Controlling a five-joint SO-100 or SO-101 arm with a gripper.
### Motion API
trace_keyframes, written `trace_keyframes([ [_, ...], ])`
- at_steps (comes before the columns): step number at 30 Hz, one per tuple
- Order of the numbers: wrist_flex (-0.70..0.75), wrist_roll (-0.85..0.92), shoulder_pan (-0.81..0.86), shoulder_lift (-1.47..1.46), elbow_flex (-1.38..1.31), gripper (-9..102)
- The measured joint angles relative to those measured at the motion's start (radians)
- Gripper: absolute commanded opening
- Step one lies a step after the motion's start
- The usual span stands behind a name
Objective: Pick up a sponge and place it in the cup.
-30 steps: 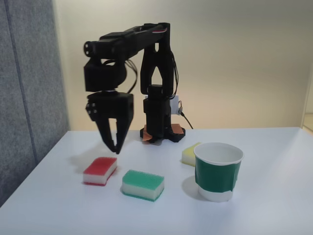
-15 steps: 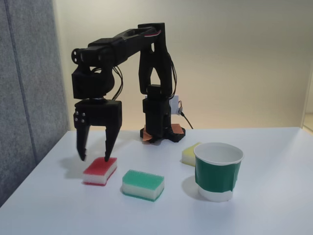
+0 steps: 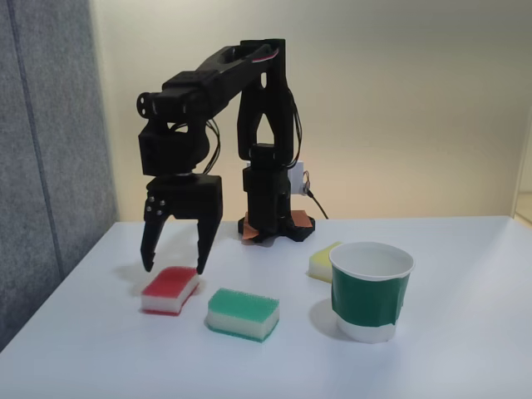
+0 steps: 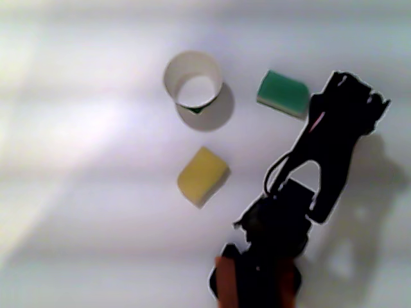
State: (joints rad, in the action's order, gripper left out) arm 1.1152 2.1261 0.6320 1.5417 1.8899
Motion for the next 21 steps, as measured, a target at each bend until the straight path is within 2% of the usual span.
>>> trace_keyframes([
  [15, -0.126, 0.063, 0.015, -0.037, 0.071, 27],
  [19, -0.127, 0.103, 0.028, -0.054, 0.086, 24],
  [21, -0.153, 0.129, 0.046, -0.052, 0.097, 19],
])
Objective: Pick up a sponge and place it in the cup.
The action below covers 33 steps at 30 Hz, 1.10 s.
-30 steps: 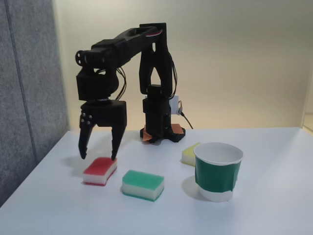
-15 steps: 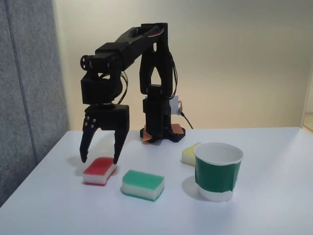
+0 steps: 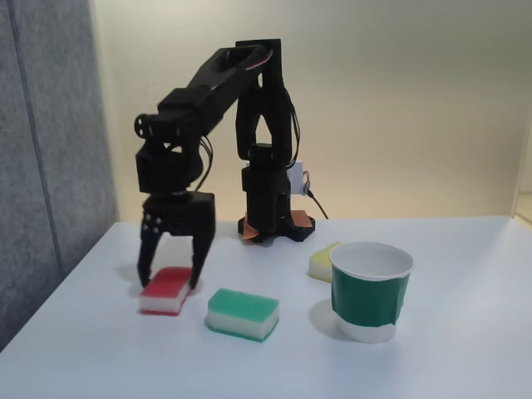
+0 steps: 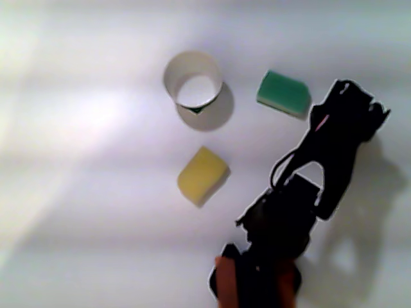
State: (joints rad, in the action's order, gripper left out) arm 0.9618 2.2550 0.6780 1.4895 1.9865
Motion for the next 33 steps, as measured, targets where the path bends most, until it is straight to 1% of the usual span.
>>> trace_keyframes([
  [3, 0.006, 0.009, 0.002, 0.0, 0.008, 15],
  [4, -0.003, 0.009, -0.002, 0.0, 0.006, 13],
  [7, -0.017, 0.009, 0.018, 0.0, 0.023, 1],
  [8, -0.018, 0.009, 0.021, 0.0, 0.032, 0],
  [12, 0.0, -0.003, 0.018, 0.014, 0.038, 0],
  [16, 0.106, -0.051, 0.011, 0.08, 0.04, 0],
  [18, 0.186, -0.114, 0.008, 0.141, 0.04, 0],
  [21, 0.307, -0.242, -0.048, 0.273, 0.04, 0],
  [24, 0.39, -0.448, -0.146, 0.41, 0.04, 0],
  [27, 0.425, -0.687, -0.242, 0.503, 0.04, 0],
  [33, 0.43, -1.209, -0.446, 0.609, 0.038, 0],
])
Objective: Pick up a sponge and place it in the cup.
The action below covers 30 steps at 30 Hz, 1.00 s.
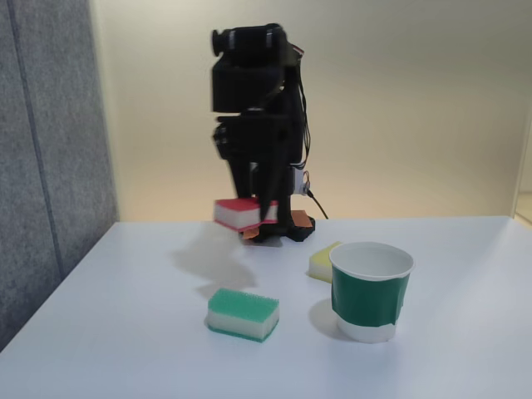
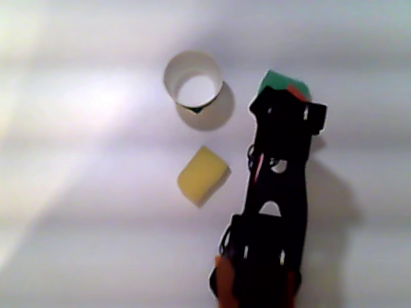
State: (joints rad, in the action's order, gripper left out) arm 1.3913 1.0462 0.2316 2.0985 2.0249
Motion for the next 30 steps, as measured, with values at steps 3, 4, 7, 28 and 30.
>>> trace_keyframes([
  [3, 0.0, -0.23, -0.109, 0.037, 0.0, 0],
  [4, 0.0, -0.298, -0.133, 0.051, 0.0, 0],
  [7, -0.002, -0.469, -0.201, 0.098, 0.002, 0],
  [28, -0.551, -0.836, -0.529, 0.12, 0.098, 0],
  [30, -0.577, -0.836, -0.518, 0.083, 0.098, 0],
])
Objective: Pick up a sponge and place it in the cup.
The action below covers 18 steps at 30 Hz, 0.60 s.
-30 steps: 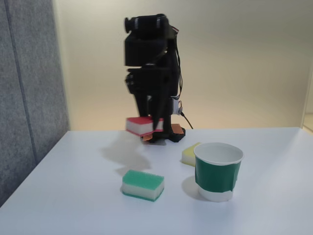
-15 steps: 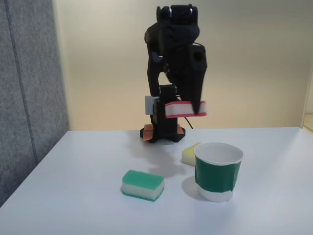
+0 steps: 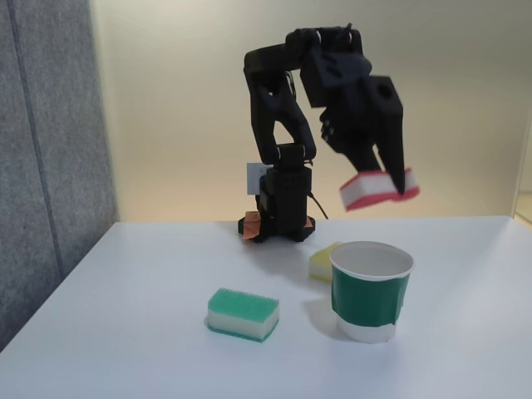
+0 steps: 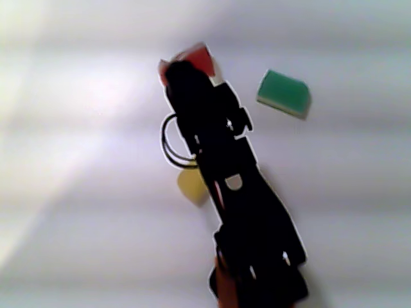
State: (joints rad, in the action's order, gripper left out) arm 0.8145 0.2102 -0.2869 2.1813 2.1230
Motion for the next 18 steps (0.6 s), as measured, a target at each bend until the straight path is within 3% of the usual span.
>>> trace_keyframes([
  [15, -0.018, 0.097, 0.023, -0.192, -0.074, 0],
  [18, -0.018, 0.117, 0.023, -0.215, -0.101, 10],
])
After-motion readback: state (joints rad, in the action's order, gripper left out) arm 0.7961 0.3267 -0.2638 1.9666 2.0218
